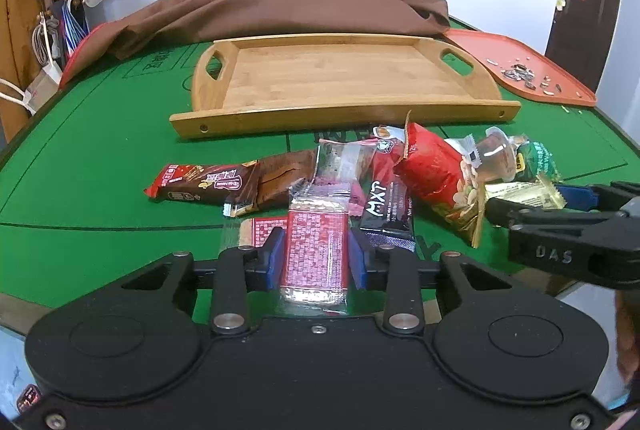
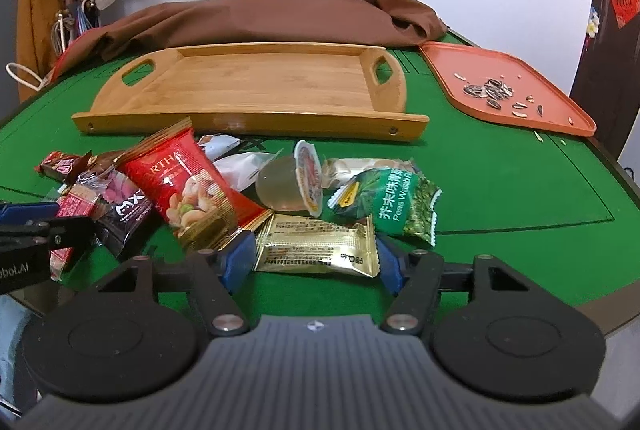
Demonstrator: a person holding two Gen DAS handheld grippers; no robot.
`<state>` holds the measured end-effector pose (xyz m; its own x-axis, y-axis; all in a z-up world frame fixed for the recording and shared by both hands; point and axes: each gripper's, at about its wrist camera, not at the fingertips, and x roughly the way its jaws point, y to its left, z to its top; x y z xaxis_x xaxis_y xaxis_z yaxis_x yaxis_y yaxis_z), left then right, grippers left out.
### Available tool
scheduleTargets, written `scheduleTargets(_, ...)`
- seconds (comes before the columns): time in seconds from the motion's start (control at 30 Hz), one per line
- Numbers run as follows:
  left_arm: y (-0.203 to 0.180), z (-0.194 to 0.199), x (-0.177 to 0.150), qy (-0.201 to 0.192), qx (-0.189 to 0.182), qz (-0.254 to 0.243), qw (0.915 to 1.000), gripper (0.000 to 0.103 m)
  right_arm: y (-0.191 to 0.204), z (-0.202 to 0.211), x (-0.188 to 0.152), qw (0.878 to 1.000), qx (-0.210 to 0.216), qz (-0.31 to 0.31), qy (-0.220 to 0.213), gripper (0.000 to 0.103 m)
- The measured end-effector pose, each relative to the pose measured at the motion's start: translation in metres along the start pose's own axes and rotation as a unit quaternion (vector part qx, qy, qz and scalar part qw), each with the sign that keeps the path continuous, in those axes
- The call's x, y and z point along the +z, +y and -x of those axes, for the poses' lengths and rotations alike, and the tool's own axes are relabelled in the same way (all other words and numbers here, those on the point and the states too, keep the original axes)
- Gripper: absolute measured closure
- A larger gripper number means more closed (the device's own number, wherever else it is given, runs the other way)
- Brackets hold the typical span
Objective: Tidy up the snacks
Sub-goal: 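Grasp the pink wafer packet with the left tool while the right tool grasps the gold foil packet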
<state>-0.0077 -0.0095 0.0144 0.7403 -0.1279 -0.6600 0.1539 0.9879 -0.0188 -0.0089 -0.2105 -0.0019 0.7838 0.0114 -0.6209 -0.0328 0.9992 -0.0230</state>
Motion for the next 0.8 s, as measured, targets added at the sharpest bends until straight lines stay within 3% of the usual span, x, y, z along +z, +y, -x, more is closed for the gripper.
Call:
scheduleTargets(0.1,0.001,0.001,0.002,-0.001,0.002,0.003,1.0,0.072,0.002,-0.002,0.0,1.0,-0.003,0.004,-0.005,0.029)
scheduleTargets(0.13,0.001,0.002,0.002,-0.002,0.003,0.003,1.0,0.072,0.003,-0.002,0.0,1.0,-0.002,0.004,-0.003,0.037)
scheduleTargets(0.33,0.005,0.009,0.008,-0.009,-0.006,0.013,0.9998,0.072,0.003,0.007,0.005,1.0,-0.002,0.01,-0.001,0.062)
scheduleTargets(0.4,0.005,0.011,0.01,-0.014,-0.002,0.011,0.9998,0.072,0.0,0.01,0.006,1.0,0.002,0.006,0.0,0.063)
scheduleTargets(0.47,0.005,0.013,0.011,-0.018,0.0,0.009,0.9998,0.072,-0.004,0.011,0.007,1.0,0.007,0.001,0.001,0.063)
scheduleTargets(0.53,0.005,0.013,0.012,-0.019,0.001,0.009,0.9998,0.072,-0.005,0.012,0.006,1.0,0.01,0.008,0.001,0.05)
scheduleTargets(0.63,0.006,0.012,0.013,-0.018,0.005,0.008,0.9998,0.072,-0.007,0.014,0.004,0.999,0.018,0.032,0.003,0.041)
scheduleTargets(0.8,0.006,0.01,0.013,-0.014,0.009,0.009,0.9998,0.072,-0.008,0.017,0.003,0.996,0.033,0.087,0.014,0.034)
